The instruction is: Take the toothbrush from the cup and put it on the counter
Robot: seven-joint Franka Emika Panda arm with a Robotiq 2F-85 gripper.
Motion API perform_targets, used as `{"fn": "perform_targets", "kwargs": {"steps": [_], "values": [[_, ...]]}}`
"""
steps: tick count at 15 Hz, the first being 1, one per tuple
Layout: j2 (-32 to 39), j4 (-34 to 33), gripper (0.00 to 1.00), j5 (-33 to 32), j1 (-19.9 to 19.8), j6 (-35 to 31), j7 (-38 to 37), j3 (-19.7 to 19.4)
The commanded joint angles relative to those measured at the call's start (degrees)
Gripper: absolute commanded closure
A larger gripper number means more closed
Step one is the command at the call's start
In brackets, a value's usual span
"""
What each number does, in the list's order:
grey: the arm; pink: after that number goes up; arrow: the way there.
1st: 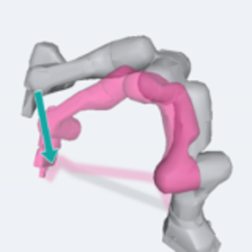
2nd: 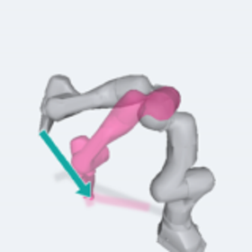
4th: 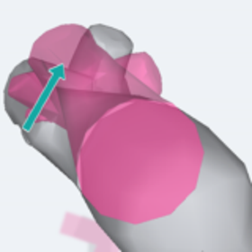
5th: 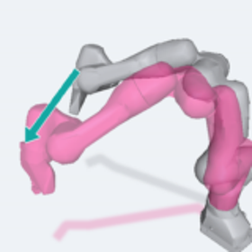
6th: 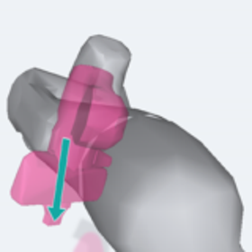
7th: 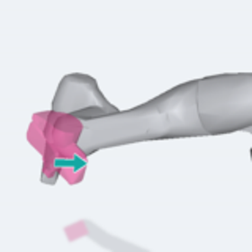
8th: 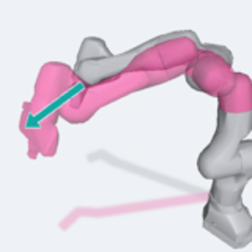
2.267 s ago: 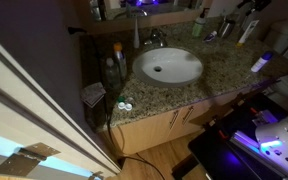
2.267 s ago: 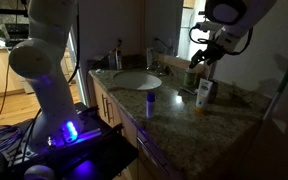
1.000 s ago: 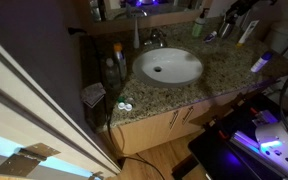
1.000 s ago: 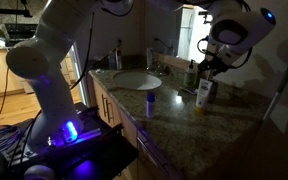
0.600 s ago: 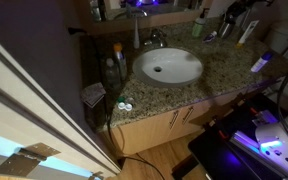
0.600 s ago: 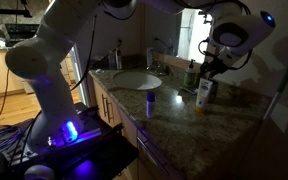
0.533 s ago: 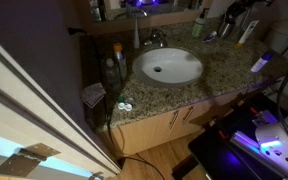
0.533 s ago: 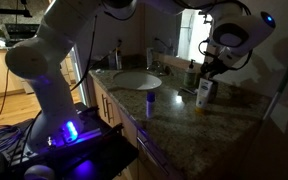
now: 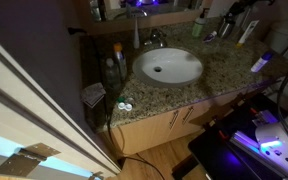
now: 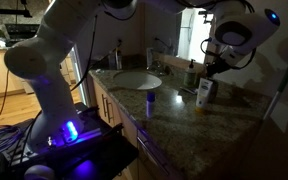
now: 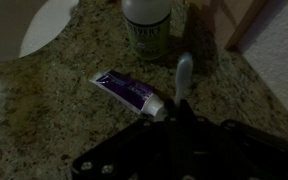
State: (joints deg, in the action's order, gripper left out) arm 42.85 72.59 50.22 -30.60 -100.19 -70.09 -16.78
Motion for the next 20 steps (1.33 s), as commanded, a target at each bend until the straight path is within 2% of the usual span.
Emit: {"fn": "perform_targets", "kwargs": {"steps": [1,7,12,15,20], "values": [[0.79,-1.31,1.00,1.38,-1.75,0.00,1.06,1.59],[-1.89,-0.14,0.99,1.86,-2.93,2.02,3.93,1.97],[-8.65,2.24,0.99,2.55,-4.64,5.21,12.09,1.27],[-12.35,1.70,0.99,2.35,-6.96,12.45,16.03,1.75],[-17.13,0.48,0.99,0.84,-9.57,33.01,22.17,1.01]]}}
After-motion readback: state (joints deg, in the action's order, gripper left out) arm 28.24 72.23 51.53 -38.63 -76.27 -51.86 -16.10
